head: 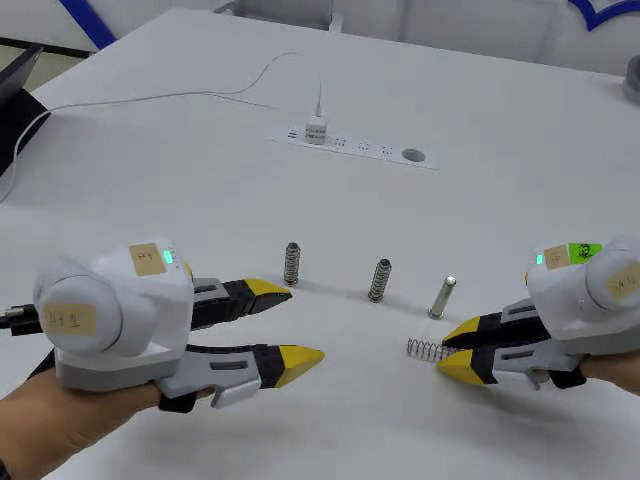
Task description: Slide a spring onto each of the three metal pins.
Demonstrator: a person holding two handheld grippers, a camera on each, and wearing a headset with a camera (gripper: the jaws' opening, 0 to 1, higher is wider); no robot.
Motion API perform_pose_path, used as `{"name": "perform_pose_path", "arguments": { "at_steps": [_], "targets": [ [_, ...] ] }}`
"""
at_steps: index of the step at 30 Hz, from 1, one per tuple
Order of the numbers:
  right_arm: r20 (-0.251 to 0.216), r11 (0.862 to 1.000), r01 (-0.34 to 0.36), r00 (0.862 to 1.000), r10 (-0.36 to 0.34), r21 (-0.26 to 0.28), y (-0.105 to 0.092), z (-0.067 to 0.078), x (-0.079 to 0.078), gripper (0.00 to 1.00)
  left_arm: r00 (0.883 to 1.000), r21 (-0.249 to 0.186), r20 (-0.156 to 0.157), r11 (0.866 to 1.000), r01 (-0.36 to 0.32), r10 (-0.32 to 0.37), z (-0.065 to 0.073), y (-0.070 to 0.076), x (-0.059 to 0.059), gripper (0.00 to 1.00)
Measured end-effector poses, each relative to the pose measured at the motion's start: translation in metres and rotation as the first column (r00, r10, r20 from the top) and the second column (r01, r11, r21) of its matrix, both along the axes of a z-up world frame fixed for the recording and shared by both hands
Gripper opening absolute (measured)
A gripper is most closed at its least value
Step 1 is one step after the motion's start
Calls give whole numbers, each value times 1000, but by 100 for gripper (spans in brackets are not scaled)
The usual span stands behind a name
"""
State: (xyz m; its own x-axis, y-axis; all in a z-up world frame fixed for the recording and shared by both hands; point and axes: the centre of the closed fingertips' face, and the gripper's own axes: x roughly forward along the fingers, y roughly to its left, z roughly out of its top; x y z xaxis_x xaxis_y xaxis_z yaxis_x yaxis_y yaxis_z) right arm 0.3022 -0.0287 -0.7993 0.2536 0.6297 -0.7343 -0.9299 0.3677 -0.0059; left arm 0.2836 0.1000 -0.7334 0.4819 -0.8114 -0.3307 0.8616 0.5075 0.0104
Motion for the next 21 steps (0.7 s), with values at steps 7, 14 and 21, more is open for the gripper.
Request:
{"name": "perform_pose_path", "arguments": {
  "at_steps": [7,14,21],
  "targets": [
    [-5,1000,-5,1000,5,-21,-3,-3,1,13,1000,2,0,1000,8,-8,-2,-1,0,40],
    [-25,1000,3,1000,-4,-27,-2,-4,0,12,1000,10,-2,1000,26,-26,-3,-5,-2,39],
    [-32,1000,13,999,-14,-20,2,-1,0,11,998,25,1,998,66,-66,-4,-16,-6,39]
  ]
}}
